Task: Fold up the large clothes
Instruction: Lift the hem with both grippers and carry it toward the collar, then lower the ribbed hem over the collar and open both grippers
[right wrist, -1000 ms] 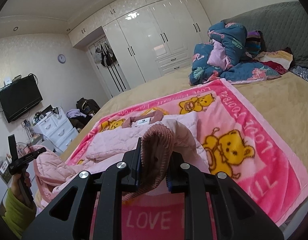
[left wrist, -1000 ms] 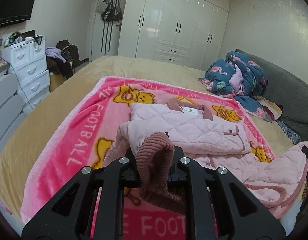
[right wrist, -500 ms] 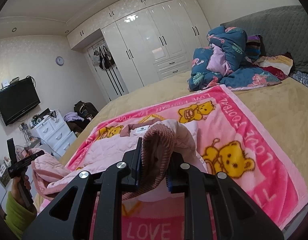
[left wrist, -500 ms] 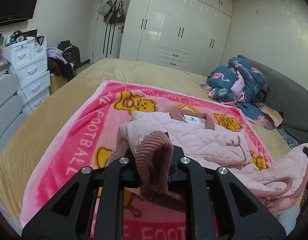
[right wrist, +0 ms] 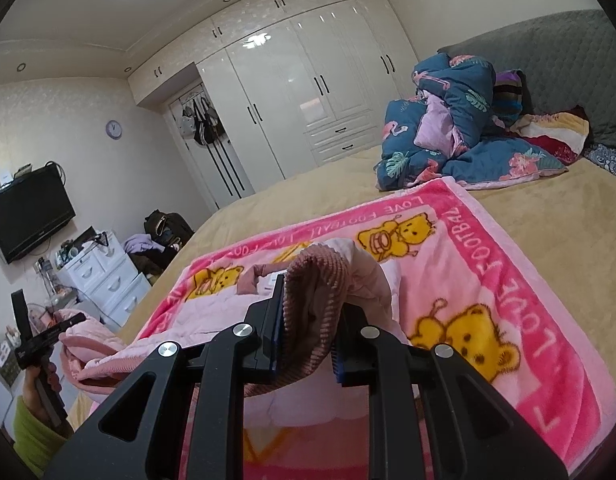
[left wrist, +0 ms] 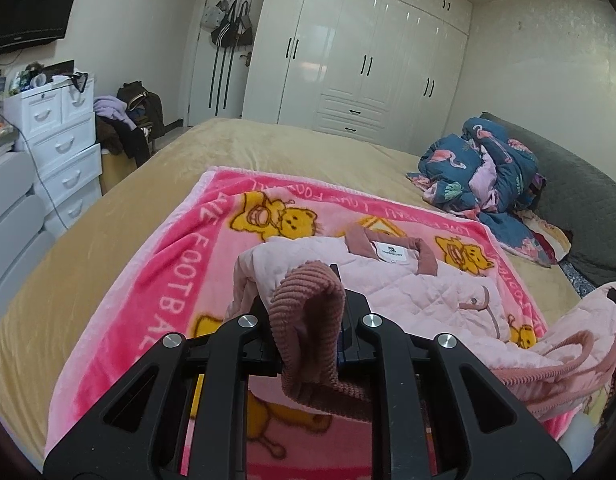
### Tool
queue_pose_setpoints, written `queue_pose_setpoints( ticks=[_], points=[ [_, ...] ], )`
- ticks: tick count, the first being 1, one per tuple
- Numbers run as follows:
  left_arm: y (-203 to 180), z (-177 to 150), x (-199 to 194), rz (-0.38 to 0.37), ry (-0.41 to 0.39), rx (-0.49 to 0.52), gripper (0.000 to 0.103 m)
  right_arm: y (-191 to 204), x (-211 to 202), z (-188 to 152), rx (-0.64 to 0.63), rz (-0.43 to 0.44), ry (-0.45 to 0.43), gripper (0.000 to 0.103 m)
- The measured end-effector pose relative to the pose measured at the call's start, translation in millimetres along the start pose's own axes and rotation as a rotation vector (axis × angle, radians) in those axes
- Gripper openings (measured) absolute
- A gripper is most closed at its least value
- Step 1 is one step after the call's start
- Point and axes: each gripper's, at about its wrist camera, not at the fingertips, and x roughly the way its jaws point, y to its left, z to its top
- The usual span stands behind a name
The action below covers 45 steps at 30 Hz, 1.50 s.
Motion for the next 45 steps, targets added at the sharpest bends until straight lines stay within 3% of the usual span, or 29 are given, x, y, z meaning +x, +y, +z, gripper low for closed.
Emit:
queue_pose_setpoints(
  ticks=[25, 29, 31, 33, 34, 38, 45],
  points=[
    [-3.1, 33.2, 94.1, 0.087, 0.057, 0.065, 0.012, -24.3, 110.3, 39.8, 0.056, -0.086, 0.081, 0.018],
    [-2.4, 33.8, 116.9, 0.114, 0.088, 0.068, 0.012, -37.6, 133.1, 42.9, 0.113, -0.054, 0.118, 0.026],
    [-3.1, 33.2, 128.8, 0.129, 0.106, 0.077, 0.012, -48.5, 142.5, 44.3, 0.184, 0.007, 0.132, 0.040],
    [-4.7, 32.8, 136.6, 0.136, 0.117, 0.082, 0.012, -55.3, 145.3, 46.0, 0.234, 0.027, 0.116, 0.070],
    [-6.0, 32.5, 139.7, 0.139, 0.120, 0.083, 0.012, -58.9, 145.2, 47.1, 0.249, 0.029, 0.098, 0.074],
    [-7.2, 33.1, 153.0, 0.141, 0.139, 0.087, 0.015, -69.9, 151.5, 46.1, 0.248, -0.003, 0.094, 0.075],
    [-17.9, 31.4, 168.9, 0.125, 0.162, 0.102, 0.032, -89.5, 190.3, 2.1, 0.238, -0.080, 0.266, 0.078]
  ],
)
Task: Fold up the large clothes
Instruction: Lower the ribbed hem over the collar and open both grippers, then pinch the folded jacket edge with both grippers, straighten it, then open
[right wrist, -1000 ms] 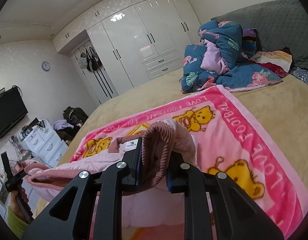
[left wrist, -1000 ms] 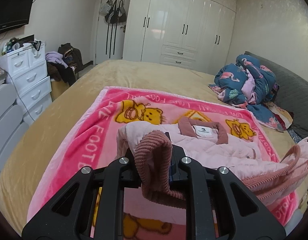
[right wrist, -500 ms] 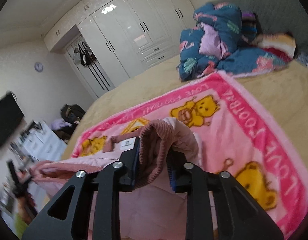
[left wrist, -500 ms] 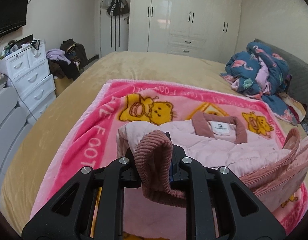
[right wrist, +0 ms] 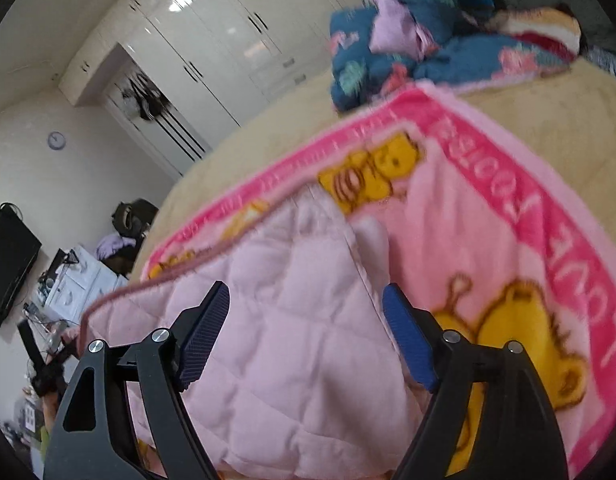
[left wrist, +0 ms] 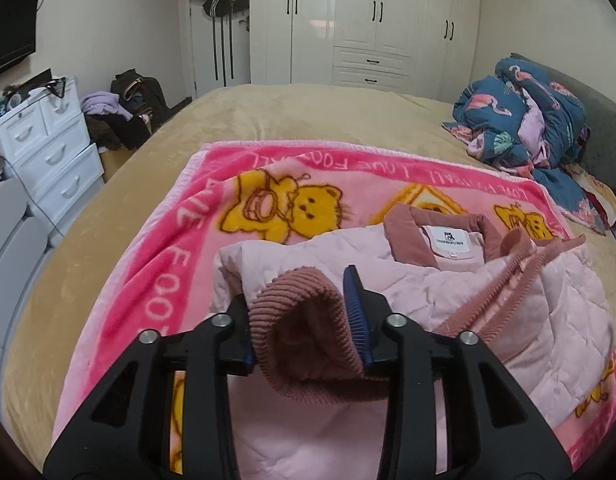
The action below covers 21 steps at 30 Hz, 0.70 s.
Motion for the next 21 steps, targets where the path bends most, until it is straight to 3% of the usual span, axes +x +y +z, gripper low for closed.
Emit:
queue_pose_setpoints(
  ticks=[2, 3, 4, 8, 13, 21],
  points=[
    [0.8, 1.0, -1.7, -0.039, -0.007, -0.017, 0.056, -1.9, 6.9, -6.4, -0.020, -0.032, 0.010, 0.078],
    [0.8, 1.6, -4.8, -0.049, -0.019, -0.021, 0.080, -1.0, 9.5, -9.8, -0.035, -0.051, 0.010, 0.078],
    [0.0, 2.1, -10.3, -0.031, -0.044, -0.011, 0.085, -0.1, 11.8, -11.2, -0.055, -0.073, 0.010, 0.078],
    [0.0, -1.2, -26.4, 0.004, -0.113, 0.051, 0.087, 3.0, 20.7, -15.6, -0.125, -0.124, 0.013, 0.083],
    [31.0, -22.9, -12.6, 0.025, -0.057, 0.000, 0.092, 2.3, 27.4, -17.3, -0.165, -0.137, 0.020, 0.084],
    [57.9, -64.5, 23.5, -0.123, 0.075, -0.035, 0.092, 8.2, 42.4, -23.5, -0.265, -0.166, 0.046, 0.084]
  ],
)
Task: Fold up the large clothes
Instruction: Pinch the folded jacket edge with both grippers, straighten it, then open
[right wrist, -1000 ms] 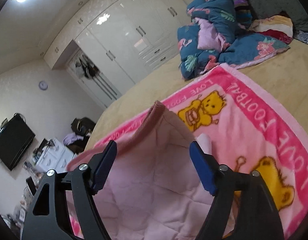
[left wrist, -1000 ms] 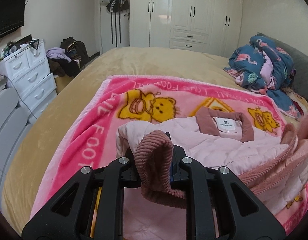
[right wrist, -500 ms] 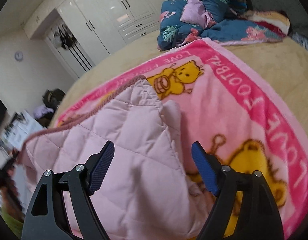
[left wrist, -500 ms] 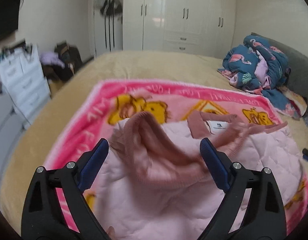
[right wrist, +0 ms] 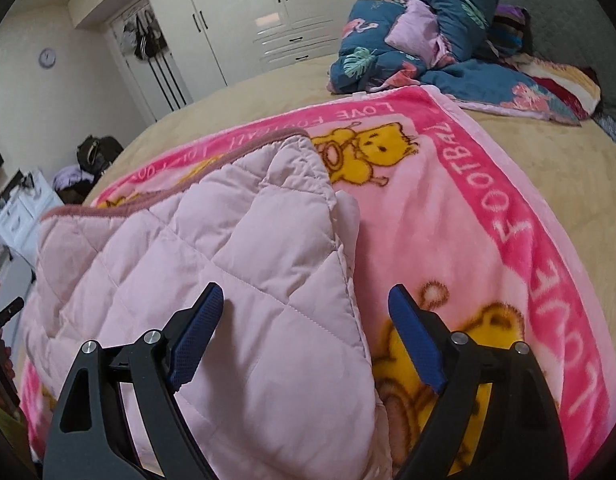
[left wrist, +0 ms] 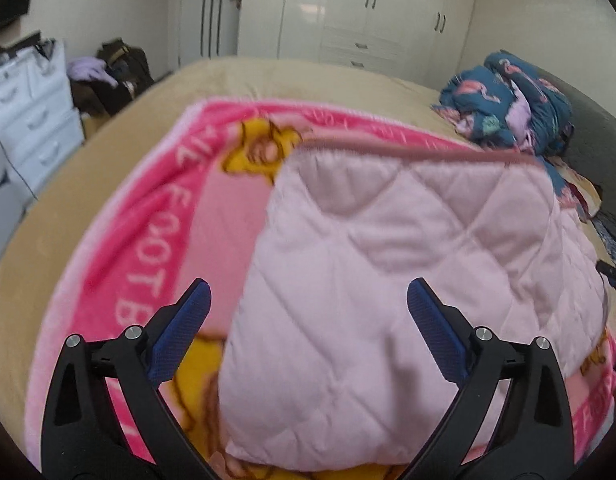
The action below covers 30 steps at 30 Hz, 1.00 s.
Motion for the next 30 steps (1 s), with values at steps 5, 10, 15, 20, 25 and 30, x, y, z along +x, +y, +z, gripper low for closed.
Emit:
queue_pose_setpoints(
  ticks=[5, 10, 15, 20, 25, 30],
  points=[
    [-9.8, -15.6, 21.6, 0.033, 0.033, 0.052, 0.092, 6.8, 7.6, -5.3, -0.063, -0.022, -0.011, 0.082],
    [-27.1, -20.8, 22.1, 0.097, -0.010, 0.116, 0.026, 5.9, 12.5, -13.2, -0.042, -0.023, -0.010, 0.040],
    [-30.4, -9.6, 9.9, 0.101, -0.070, 0.150, 0.015, 7.6, 5.1, -5.6, 0.004, -0.008, -0.055, 0.020],
    [-36.1, 25.8, 12.5, 0.137, -0.102, 0.128, 0.014, 4.9, -3.0, 23.0, 0.047, -0.020, -0.139, 0.016],
    [-36.6, 56.4, 40.1, 0.162, -0.071, 0.081, 0.014, 0.3, 17.5, 47.9, 0.100, -0.037, -0.145, 0.015],
    [-36.3, 61.2, 68.3, 0.203, -0.028, 0.079, 0.014, 0.1, 45.5, 58.1, 0.102, -0.074, -0.121, 0.015]
  ],
)
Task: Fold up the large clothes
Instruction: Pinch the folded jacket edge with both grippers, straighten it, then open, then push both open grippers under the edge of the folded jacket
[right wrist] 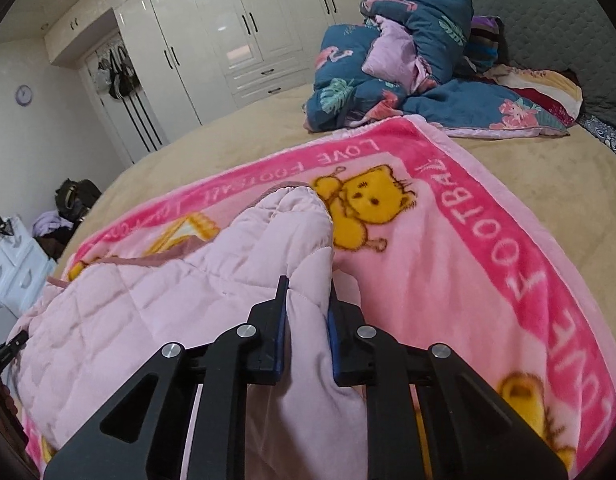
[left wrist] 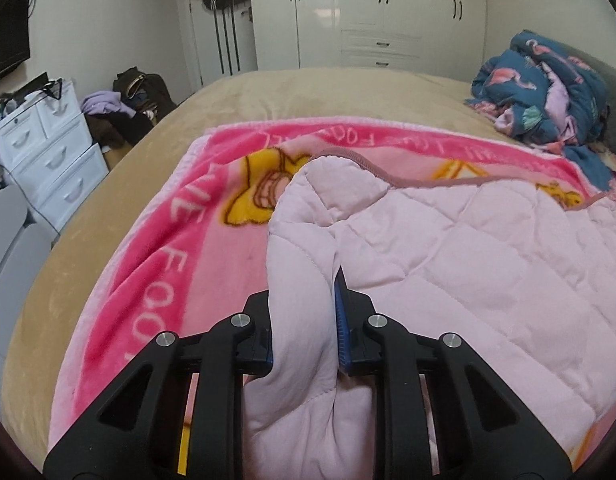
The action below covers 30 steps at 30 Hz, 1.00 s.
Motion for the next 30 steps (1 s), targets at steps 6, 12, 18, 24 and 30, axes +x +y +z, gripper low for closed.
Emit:
queue_pose_setpoints(
  ticks=[6, 12, 18, 24, 30],
  points=[
    [-0.1, -5.7, 17.8, 0.026, 0.031, 0.003, 0.018, 4.9, 35.3, -9.9, -0.031, -0.070, 0.058, 0.015],
    [1.5, -10.5, 13.2, 0.043, 0.057, 0.002, 0.028, -3.5, 30.6, -18.2, 0.012, -0.079, 0.074, 0.036],
    [12.7, -12.6, -11.9, 0.056, 0.050, -0.035, 0.070, -9.6, -18.8, -21.4, 0.041, -0.047, -0.008, 0.093],
    [19.9, -18.1, -51.0, 0.078, 0.007, -0.040, 0.094, -3.1, -78.5, -28.5, 0.065, 0.038, -0.064, 0.099],
    [19.5, -31.3, -83.9, 0.062, -0.009, -0.038, 0.094, 8.4, -119.0, -41.5, 0.049, 0.077, -0.087, 0.099]
  ],
)
